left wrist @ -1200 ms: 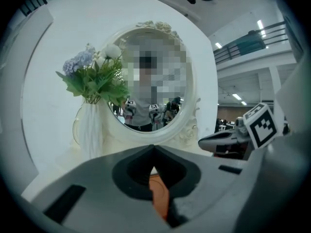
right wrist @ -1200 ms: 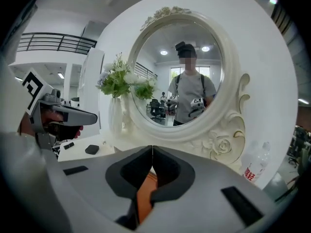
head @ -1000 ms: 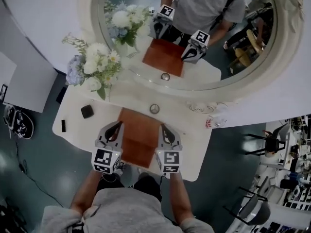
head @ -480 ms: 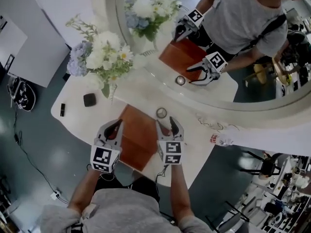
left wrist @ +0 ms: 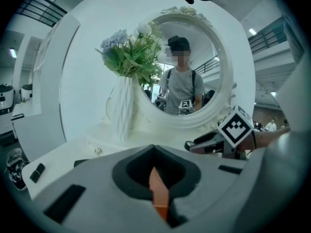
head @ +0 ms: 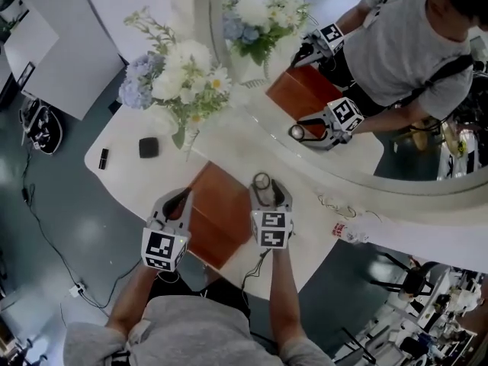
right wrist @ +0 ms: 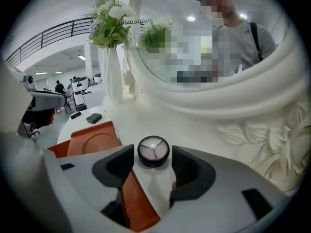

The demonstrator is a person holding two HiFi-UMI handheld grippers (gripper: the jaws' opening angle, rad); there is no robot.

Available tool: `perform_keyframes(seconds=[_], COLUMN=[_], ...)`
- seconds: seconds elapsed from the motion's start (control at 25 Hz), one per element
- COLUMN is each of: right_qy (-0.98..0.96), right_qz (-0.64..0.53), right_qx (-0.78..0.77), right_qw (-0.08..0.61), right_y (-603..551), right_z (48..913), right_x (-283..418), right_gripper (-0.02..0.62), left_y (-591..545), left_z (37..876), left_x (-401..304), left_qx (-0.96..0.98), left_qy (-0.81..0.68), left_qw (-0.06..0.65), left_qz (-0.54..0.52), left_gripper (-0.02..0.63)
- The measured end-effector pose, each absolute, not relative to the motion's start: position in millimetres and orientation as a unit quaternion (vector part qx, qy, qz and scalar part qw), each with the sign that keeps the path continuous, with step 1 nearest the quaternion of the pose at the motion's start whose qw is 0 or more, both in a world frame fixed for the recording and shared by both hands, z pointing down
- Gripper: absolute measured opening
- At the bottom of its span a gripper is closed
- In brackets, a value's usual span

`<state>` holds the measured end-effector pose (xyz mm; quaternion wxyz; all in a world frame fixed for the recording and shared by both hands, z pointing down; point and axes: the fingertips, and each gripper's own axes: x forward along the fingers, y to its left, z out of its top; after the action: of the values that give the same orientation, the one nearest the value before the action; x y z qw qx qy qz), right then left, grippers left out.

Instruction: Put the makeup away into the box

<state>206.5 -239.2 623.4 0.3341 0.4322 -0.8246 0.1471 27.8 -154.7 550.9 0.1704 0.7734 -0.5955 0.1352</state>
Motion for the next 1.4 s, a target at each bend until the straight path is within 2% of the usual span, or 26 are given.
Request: perform_keyframes(seconds=[0.08,0.28,0.56,1.0,1.4], right_qy=[-0.823,-0.825,-0.851,-0.91,-0.928], right_qz=[0.142,0.136,0.109,0.055,0.051], right_qx=[0.43,0.425,0.41,0.311,0.236], right_qw=[0.342,0.346,0.309,0.269,0.285], right_y=[-239.3,-239.6,-224.4,-144.8,-79.5], right_z=[624.1,623.9,596.1,555.1,581.2], right_x=[206.8,206.9,187.7,106.6,48.7], right_gripper=[0.22,0.215,0.212,0.21,0.21], left_y=[-152.1,-144.4,-129.1,-77.5,-27.7], left_z=[550.7,548.7,540.8,528.3,539.9], left_x=[25.3,19.2,6.9,-17.7,-51.7], left_qx=[0.769,0.761,0.751,0.729,0.692], left_qy=[-0.601,-0.612,-0.628,-0.657,-0.693], left_qw=[0.171,0.167,0.16,0.15,0.164], left_qz=[0.134,0.134,0.127,0.125,0.119], left_gripper=[0.0,0.0,0.0,0.0,0.0])
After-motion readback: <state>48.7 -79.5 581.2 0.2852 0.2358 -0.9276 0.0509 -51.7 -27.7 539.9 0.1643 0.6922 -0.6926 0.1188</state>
